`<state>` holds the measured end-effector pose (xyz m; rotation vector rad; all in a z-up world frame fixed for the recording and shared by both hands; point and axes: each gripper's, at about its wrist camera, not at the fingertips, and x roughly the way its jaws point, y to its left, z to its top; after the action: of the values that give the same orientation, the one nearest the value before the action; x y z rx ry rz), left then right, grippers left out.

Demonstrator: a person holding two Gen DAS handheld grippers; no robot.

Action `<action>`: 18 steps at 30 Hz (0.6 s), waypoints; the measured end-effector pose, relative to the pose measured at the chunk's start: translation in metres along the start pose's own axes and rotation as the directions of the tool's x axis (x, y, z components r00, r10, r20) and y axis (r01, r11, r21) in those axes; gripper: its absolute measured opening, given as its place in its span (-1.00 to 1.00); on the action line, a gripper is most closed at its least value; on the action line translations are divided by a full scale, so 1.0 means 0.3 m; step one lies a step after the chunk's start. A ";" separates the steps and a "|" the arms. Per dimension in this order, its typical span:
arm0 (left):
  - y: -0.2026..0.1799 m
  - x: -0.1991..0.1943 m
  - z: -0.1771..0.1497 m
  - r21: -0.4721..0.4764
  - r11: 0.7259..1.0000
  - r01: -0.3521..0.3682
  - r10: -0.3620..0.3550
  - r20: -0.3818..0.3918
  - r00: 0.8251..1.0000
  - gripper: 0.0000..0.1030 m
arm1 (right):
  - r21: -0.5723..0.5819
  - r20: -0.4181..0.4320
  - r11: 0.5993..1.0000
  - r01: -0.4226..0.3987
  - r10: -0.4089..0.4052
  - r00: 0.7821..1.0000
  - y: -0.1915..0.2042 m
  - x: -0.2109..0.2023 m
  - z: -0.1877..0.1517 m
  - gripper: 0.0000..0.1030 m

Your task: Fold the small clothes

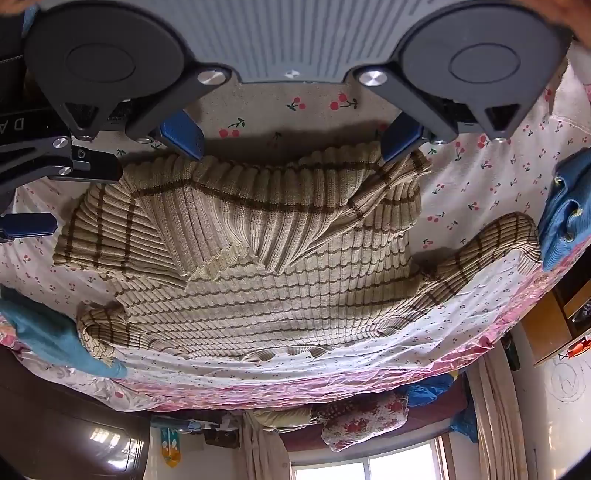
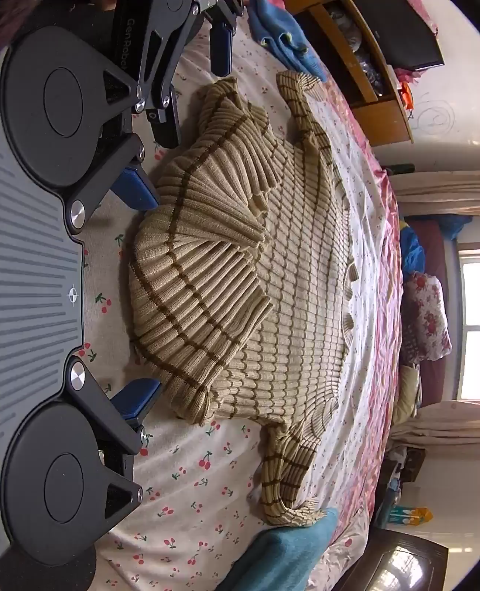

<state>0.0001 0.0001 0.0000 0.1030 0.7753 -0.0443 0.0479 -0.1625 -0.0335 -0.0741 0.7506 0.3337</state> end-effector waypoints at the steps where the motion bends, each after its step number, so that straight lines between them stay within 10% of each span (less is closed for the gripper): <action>1: 0.000 0.000 0.000 0.000 1.000 -0.002 0.002 -0.001 1.000 1.00 | 0.000 0.000 1.000 0.001 -0.001 1.000 0.001 0.000 0.000 0.90; 18: 0.000 0.010 -0.007 -0.017 1.000 0.002 -0.003 -0.019 1.000 1.00 | -0.015 0.002 1.000 0.006 -0.006 1.000 0.008 0.000 -0.003 0.90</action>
<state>0.0009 0.0002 -0.0036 0.0866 0.7943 -0.0394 0.0465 -0.1605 -0.0339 -0.0905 0.7461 0.3341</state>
